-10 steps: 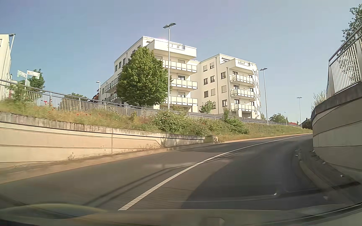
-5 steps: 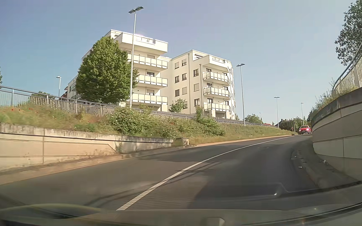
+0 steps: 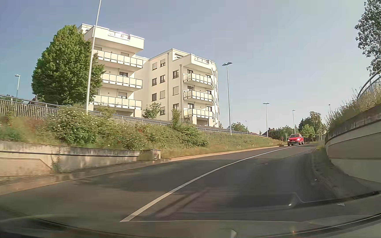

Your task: Follow the waypoints while adhering to traffic rules and regulations

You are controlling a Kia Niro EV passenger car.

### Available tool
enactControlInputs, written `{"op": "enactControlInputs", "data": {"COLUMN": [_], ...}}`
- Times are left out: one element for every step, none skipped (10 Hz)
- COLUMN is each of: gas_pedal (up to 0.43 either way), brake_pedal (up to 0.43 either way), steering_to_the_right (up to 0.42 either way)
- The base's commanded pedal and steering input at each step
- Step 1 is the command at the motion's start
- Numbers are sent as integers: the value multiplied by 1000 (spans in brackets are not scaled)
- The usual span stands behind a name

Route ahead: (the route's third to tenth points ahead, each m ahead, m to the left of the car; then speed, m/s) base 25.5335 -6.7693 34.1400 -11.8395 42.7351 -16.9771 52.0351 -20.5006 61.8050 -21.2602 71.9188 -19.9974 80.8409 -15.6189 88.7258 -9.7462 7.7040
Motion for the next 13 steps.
{"op": "enactControlInputs", "data": {"gas_pedal": [197,197,197,197,197,197,197,197,197,197,197,197,197], "brake_pedal": [30,30,30,30,30,30,30,30,30,30,30,30,30], "steering_to_the_right": [135,136,136,135,135,135,135,136,135,134,133,131,128]}}
